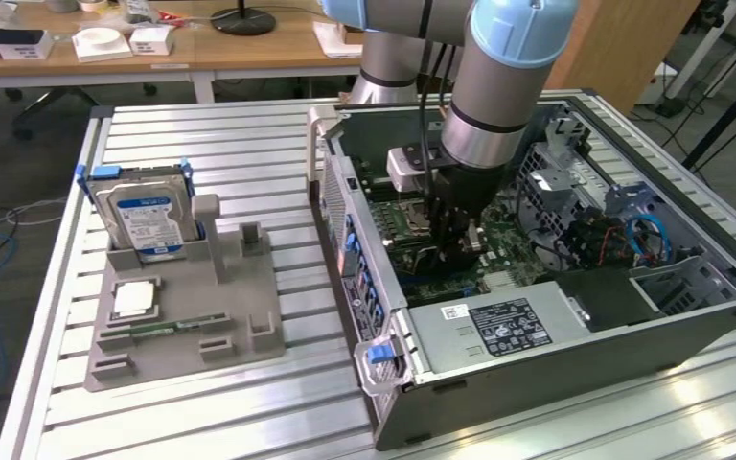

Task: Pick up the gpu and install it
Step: 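Insert the gpu into the slot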

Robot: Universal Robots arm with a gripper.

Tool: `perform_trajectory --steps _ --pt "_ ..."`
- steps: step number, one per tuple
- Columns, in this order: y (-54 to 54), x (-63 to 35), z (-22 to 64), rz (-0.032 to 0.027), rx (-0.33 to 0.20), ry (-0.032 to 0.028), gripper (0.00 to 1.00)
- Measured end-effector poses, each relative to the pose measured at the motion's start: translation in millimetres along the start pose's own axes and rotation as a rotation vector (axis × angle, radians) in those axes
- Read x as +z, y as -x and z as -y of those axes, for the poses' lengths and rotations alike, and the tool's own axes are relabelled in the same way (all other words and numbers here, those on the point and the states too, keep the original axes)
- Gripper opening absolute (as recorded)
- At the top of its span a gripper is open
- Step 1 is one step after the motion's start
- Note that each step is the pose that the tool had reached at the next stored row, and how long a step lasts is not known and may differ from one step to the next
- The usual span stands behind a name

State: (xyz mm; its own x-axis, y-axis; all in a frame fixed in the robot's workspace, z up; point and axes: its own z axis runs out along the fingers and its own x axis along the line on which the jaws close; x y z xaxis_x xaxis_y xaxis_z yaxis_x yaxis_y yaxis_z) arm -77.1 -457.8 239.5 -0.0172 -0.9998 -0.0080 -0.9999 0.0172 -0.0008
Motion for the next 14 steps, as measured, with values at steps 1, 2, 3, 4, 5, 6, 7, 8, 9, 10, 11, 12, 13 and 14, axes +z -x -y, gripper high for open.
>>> perform_trajectory --steps 1,2,3,4,5,6,7,8,9,10,11,12,13,14 --pt "0.0 0.0 0.0 0.0000 0.000 0.0000 0.26" --pt "0.0 0.1 0.0 -0.0002 0.000 0.0001 0.26" --pt "-0.1 0.3 0.0 -0.0003 0.000 0.0002 0.26" --pt "-0.1 0.6 0.0 -0.0003 0.000 0.0002 0.26" --pt "0.0 0.8 0.0 -0.0002 0.000 0.0001 0.26" --pt "0.0 1.2 0.0 -0.0001 0.000 0.0000 0.26" --pt "-0.1 1.4 0.0 -0.0002 0.000 0.0000 0.26" --pt "-0.1 1.6 -0.1 -0.0003 0.000 0.0001 0.26" --pt "-0.1 1.8 -0.1 -0.0003 0.000 0.0000 0.26" --pt "0.0 2.2 -0.3 -0.0001 0.000 0.0000 0.26" --pt "-0.1 2.6 -0.4 -0.0003 0.000 0.0001 0.26" --pt "-0.1 2.8 -0.4 -0.0005 0.000 0.0002 0.26" --pt "-0.1 3.0 -0.5 -0.0004 0.000 0.0003 0.26" --pt "-0.1 3.1 -0.5 -0.0003 0.000 0.0003 0.26"
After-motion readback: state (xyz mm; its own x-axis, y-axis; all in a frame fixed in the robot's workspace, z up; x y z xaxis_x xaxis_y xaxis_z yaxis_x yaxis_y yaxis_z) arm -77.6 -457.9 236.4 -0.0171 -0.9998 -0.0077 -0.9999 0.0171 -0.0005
